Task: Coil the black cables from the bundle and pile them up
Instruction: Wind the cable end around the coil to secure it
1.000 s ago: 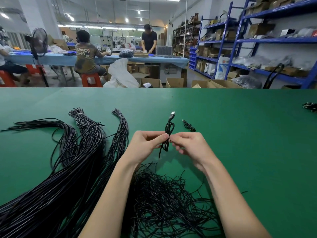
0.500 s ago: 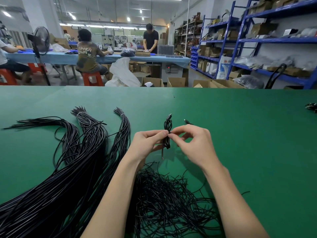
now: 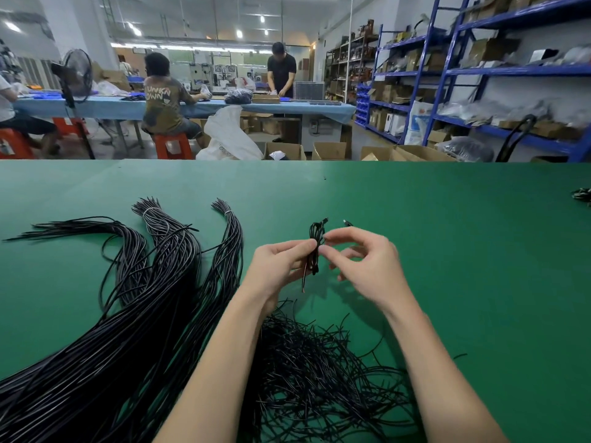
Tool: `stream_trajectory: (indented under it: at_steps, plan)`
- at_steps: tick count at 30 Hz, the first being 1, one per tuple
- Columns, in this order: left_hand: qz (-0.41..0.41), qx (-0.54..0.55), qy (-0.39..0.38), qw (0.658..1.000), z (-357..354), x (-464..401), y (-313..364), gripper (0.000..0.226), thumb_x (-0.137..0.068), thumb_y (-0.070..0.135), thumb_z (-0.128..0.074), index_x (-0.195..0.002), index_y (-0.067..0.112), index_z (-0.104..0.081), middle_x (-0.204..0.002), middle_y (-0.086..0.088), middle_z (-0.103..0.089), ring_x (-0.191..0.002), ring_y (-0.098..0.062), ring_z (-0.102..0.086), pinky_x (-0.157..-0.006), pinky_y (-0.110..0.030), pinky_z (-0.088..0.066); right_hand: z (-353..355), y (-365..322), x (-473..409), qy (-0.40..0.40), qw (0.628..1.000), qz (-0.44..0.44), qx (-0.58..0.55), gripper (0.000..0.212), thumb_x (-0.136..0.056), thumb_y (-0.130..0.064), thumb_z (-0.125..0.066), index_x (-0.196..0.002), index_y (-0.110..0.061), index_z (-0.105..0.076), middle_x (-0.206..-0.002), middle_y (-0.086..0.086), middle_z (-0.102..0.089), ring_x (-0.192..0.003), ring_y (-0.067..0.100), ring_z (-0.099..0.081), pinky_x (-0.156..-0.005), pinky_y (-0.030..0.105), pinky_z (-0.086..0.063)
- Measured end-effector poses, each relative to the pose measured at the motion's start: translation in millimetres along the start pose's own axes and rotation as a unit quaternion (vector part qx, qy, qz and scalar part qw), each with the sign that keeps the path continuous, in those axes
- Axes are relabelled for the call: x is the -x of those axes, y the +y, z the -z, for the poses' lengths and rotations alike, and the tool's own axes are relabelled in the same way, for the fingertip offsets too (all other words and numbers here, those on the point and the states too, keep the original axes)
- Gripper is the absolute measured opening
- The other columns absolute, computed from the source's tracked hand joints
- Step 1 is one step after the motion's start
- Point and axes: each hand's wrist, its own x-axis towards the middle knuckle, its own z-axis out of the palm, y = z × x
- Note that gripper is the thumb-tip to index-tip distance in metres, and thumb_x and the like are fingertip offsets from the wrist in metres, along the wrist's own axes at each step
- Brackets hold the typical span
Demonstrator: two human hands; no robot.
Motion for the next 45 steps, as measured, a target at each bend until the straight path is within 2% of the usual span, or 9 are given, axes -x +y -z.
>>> stream_trajectory:
  at_steps: [5, 14, 18, 22, 27, 34, 38, 42, 45]
  plan:
    - [0.050, 0.025, -0.037, 0.998, 2, -1, 4, 0.019, -0.087, 0.020, -0.075, -0.098, 0.006, -0.077, -0.094, -0.010, -0.077, -0.077, -0.013, -0.069, -0.072, -0.025, -0.054, 17, 6, -1, -0.005, 0.975, 0.182, 0.128, 0.014, -0.082, -0.031, -0.084, -0.095, -0.030, -0.080, -0.093, -0.021, -0.074, -0.076, 0.009, -0.068, -0.061, 0.025, -0.054]
    - [0.034, 0.009, -0.057, 0.998, 1, 2, 7, 0.019, -0.086, 0.020, -0.075, -0.099, 0.006, -0.078, -0.095, -0.010, -0.077, -0.080, -0.014, -0.071, -0.070, -0.020, -0.055, 13, 5, -4, -0.013, 0.979, 0.168, 0.117, 0.003, -0.088, -0.022, -0.079, -0.085, -0.021, -0.079, -0.082, -0.015, -0.071, -0.076, 0.007, -0.065, -0.061, 0.026, -0.050]
    - [-0.131, -0.045, -0.001, 0.990, -4, 3, 6, 0.008, -0.085, 0.018, -0.077, -0.092, 0.020, -0.079, -0.093, -0.001, -0.079, -0.089, -0.009, -0.074, -0.078, -0.016, -0.054, 2, -7, -6, -0.042, 0.989, -0.086, -0.111, 0.009, -0.088, -0.012, -0.076, -0.079, -0.012, -0.077, -0.069, -0.005, -0.067, -0.058, 0.004, -0.056, -0.052, 0.014, -0.044]
    - [-0.180, -0.090, 0.009, 0.980, -4, 2, 5, 0.008, -0.086, 0.018, -0.078, -0.091, 0.024, -0.079, -0.089, 0.004, -0.079, -0.088, -0.006, -0.074, -0.075, -0.012, -0.053, -3, -18, -2, -0.111, 0.798, -0.362, -0.469, 0.010, -0.083, -0.007, -0.072, -0.073, -0.004, -0.069, -0.066, 0.003, -0.060, -0.047, 0.003, -0.051, -0.036, 0.009, -0.039]
    - [-0.037, 0.022, 0.015, 0.999, 0, -3, 2, 0.015, -0.087, 0.015, -0.075, -0.098, 0.005, -0.076, -0.093, -0.013, -0.078, -0.086, -0.020, -0.074, -0.079, -0.023, -0.058, -2, -14, -2, -0.046, 0.993, -0.082, -0.076, 0.005, -0.090, -0.012, -0.075, -0.092, -0.016, -0.076, -0.084, -0.005, -0.076, -0.059, 0.007, -0.066, -0.050, 0.020, -0.053]
    - [0.000, 0.064, 0.006, 0.998, -1, -2, 1, 0.015, -0.088, 0.014, -0.074, -0.097, 0.003, -0.076, -0.085, -0.009, -0.077, -0.075, -0.014, -0.071, -0.070, -0.021, -0.055, -1, -5, -2, 0.039, 0.982, 0.145, 0.116, 0.004, -0.083, -0.023, -0.084, -0.081, -0.026, -0.081, -0.074, -0.018, -0.073, -0.066, 0.005, -0.066, -0.060, 0.009, -0.044]
    - [-0.123, -0.015, 0.053, 0.991, -11, 2, -2, 0.005, -0.087, 0.014, -0.077, -0.090, 0.017, -0.079, -0.085, -0.001, -0.079, -0.082, -0.009, -0.074, -0.073, -0.015, -0.054, -14, -9, -5, 0.063, 0.975, -0.144, -0.155, 0.013, -0.087, -0.009, -0.077, -0.074, -0.009, -0.077, -0.060, -0.001, -0.069, -0.048, 0.006, -0.058, -0.048, 0.015, -0.049]
    - [-0.211, -0.115, 0.085, 0.967, -13, 3, -4, 0.012, -0.084, 0.019, -0.081, -0.083, 0.030, -0.078, -0.080, 0.012, -0.077, -0.079, -0.001, -0.073, -0.068, -0.010, -0.051, -17, -12, -2, -0.002, 0.762, -0.395, -0.513, 0.009, -0.089, -0.001, -0.070, -0.080, 0.000, -0.070, -0.063, 0.006, -0.062, -0.043, 0.003, -0.052, -0.040, 0.008, -0.043]
    - [-0.130, -0.063, 0.089, 0.986, -9, 1, -2, 0.005, -0.084, 0.019, -0.079, -0.084, 0.024, -0.079, -0.087, 0.001, -0.078, -0.084, -0.009, -0.072, -0.076, -0.020, -0.056, -22, -11, 1, 0.015, 0.914, -0.243, -0.325, 0.004, -0.088, -0.006, -0.076, -0.085, -0.006, -0.074, -0.069, 0.002, -0.071, -0.050, 0.005, -0.060, -0.046, 0.014, -0.048]
